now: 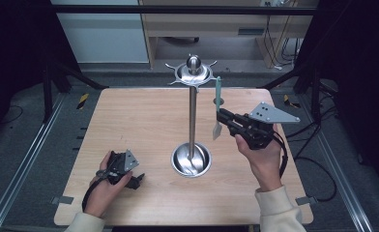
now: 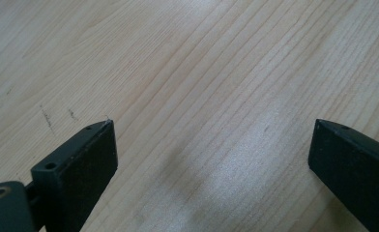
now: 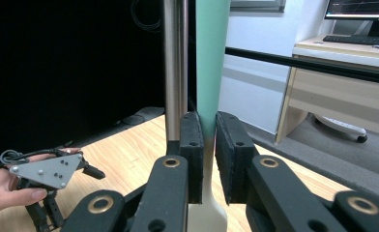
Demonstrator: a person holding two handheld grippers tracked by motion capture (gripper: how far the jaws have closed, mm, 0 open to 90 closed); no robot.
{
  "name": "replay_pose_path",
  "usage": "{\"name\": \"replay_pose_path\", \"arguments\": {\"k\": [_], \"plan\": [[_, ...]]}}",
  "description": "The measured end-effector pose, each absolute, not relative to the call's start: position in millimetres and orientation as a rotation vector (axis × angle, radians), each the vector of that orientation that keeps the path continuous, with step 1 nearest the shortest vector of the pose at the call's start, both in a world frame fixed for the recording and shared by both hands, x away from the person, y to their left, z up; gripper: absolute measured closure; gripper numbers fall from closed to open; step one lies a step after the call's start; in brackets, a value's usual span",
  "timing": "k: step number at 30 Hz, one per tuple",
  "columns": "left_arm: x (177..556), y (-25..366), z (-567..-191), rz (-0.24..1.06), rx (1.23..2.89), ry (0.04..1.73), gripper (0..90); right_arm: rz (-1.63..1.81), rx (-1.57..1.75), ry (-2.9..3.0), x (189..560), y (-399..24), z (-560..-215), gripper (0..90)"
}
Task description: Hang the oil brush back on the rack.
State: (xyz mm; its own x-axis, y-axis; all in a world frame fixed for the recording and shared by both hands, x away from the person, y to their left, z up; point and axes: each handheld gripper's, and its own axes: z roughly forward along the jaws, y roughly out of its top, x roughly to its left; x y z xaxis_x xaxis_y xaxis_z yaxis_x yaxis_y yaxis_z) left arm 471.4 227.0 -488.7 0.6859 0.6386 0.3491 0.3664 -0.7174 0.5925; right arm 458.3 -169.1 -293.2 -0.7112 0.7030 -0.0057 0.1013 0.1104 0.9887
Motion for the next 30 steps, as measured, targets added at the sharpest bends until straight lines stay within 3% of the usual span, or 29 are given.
{"name": "replay_pose_path", "arguments": {"k": [25,30], "plan": [[471.3,226.8,-488.9,0.75,2.416,0.774,3.1,1.64,0.776,1.937,461.5,-165.6,-291.4,81.4],[471.4,227.2,-488.8,0.752,2.415,0.775,3.1,1.645,0.771,1.922,459.6,-167.0,-289.2,75.8]]}}
